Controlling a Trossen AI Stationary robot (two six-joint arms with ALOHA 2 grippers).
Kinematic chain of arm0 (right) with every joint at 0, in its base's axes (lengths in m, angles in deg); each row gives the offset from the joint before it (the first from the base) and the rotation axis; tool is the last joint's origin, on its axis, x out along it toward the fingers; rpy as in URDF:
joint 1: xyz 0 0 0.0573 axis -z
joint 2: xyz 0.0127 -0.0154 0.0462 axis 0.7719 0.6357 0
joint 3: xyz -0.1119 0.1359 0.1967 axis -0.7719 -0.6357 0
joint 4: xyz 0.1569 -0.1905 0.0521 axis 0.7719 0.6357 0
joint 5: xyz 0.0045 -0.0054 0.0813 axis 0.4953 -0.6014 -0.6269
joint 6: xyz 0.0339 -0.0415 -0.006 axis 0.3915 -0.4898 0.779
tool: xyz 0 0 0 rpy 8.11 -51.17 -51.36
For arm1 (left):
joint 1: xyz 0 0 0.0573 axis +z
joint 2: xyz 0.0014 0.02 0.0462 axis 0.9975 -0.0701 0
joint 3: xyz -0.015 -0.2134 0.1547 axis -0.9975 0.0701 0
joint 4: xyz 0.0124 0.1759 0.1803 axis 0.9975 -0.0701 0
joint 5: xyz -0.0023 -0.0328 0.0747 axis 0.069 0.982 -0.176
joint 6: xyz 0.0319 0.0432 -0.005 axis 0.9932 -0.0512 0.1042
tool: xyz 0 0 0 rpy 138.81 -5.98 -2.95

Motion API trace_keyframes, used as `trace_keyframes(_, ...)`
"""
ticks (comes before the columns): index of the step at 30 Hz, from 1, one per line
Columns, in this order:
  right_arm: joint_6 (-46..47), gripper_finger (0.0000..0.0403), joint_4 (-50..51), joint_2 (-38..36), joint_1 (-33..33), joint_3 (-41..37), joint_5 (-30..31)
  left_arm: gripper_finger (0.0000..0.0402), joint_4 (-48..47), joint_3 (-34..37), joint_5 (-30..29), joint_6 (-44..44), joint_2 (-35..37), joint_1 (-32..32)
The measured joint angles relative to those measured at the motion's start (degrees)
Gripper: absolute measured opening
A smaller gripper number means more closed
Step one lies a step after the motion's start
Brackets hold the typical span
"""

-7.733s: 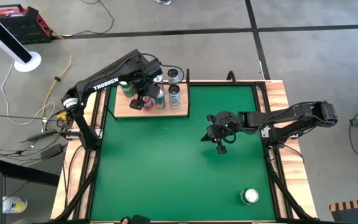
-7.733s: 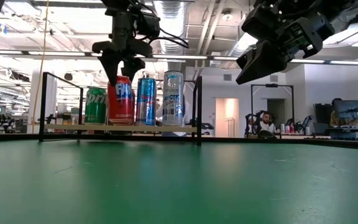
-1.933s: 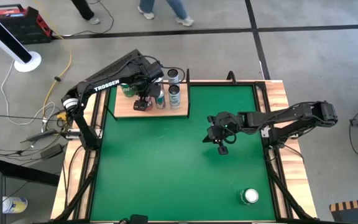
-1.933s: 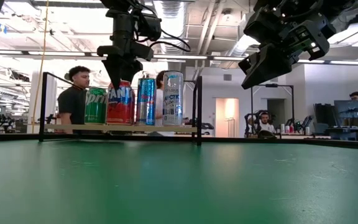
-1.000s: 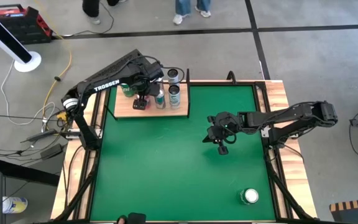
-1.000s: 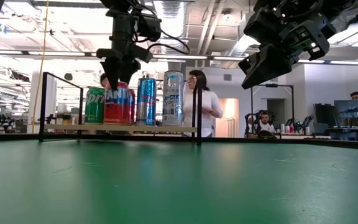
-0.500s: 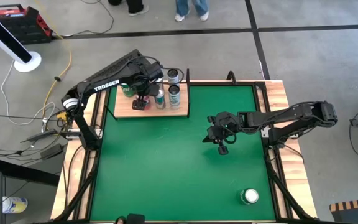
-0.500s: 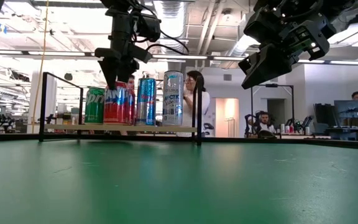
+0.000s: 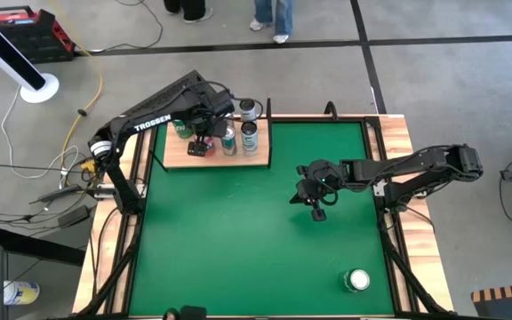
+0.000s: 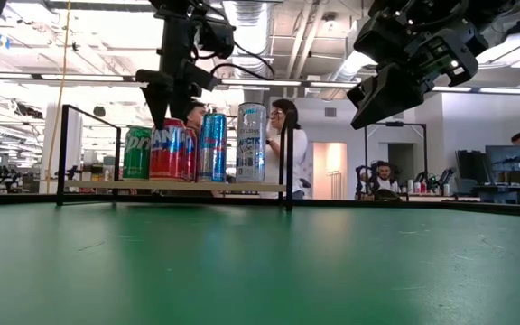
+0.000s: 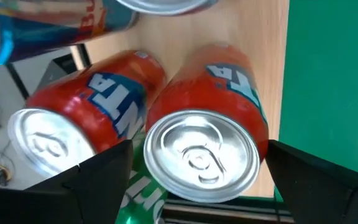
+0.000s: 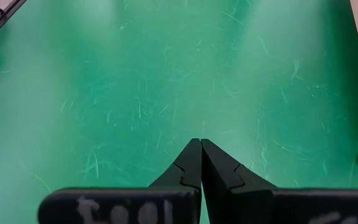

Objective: Place canned beverage on shelf
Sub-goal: Put the red soda can on the shelf aligned with the other red soda can, then move the green soda can to the center of the table

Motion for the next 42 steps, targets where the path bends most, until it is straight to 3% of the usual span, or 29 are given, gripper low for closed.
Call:
trace_keyframes(7, 3.2, 0.0027, 0.0, 0.0, 0.0, 0.0, 0.0, 0.0348, -2.6, -6.4, 0.8, -1.1, 0.0, -1.7)
trace_keyframes(16, 9.0, 0.0027, 0.1, 0.0, -0.1, 0.0, 0.0, 0.0348, -11.6, -17.1, 10.9, -13.5, 0.1, -1.8)
trace_keyframes(23, 19.8, 0.0025, 6.8, 0.0, -2.5, 5.5, 2.6, 0.0348, -14.4, -15.5, 18.1, -23.5, 4.1, -4.7)
trace_keyframes(28, 25.7, 0.0022, 19.6, 0.0, -9.9, 15.3, 9.8, 0.0348, -12.2, -10.8, 18.9, -25.9, 10.5, -11.5)
trace_keyframes(33, 37.6, 0.0024, 31.1, 0.0, -18.7, 24.0, 13.1, 0.0348, -3.2, -1.0, 15.7, -30.2, 20.6, -19.8)
trace_keyframes(37, 52.5, 0.0024, 38.7, 0.0, -26.2, 28.6, 13.4, 0.0348, 11.7, 11.4, 14.5, -32.7, 30.2, -26.5)
trace_keyframes(42, 76.5, 0.0024, 42.4, 0.0, -35.1, 32.3, 11.1, 0.0348, 39.0, 28.9, 14.9, -31.7, 40.7, -34.4)
